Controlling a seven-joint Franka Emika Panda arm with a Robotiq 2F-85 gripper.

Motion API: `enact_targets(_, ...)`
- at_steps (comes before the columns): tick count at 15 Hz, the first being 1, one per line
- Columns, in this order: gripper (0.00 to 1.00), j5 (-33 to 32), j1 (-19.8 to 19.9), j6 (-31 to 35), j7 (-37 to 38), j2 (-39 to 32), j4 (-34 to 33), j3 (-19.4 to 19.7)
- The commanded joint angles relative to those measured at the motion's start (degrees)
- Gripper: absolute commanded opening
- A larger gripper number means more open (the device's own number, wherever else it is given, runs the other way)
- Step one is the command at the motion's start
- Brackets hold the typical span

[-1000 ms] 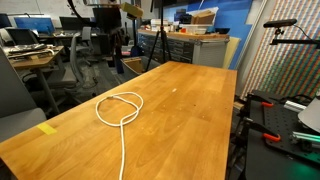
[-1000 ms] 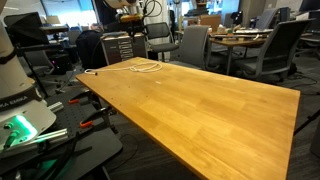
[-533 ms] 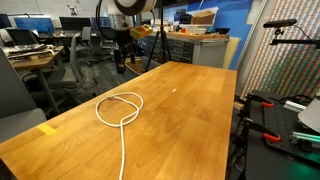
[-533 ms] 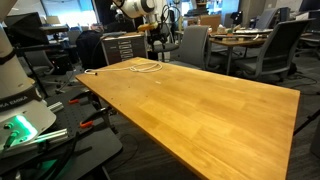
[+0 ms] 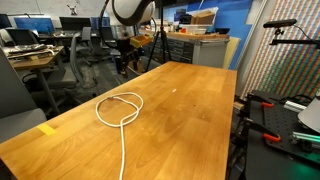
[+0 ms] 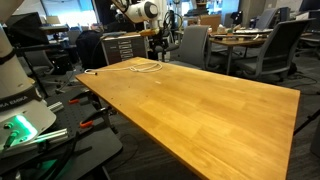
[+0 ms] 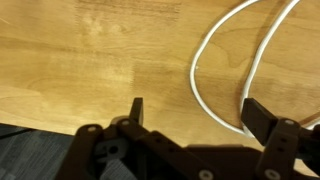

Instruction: Tie a knot using the white rope on the table

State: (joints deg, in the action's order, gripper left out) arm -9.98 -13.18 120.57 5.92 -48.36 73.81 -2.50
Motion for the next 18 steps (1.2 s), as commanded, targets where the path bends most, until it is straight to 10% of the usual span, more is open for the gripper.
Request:
enact_targets(1,1.00,-0.6,-0.9,2.7,1.3,-0.4,0.1,1.0)
enact_targets(9,0.97,1.1,-0.7,0.7,2.0,-6.9,-2.6,0.5)
enact_targets(18,0.23,4.3,-0.1,0.5,3.6,-10.6,-5.6,-0.1)
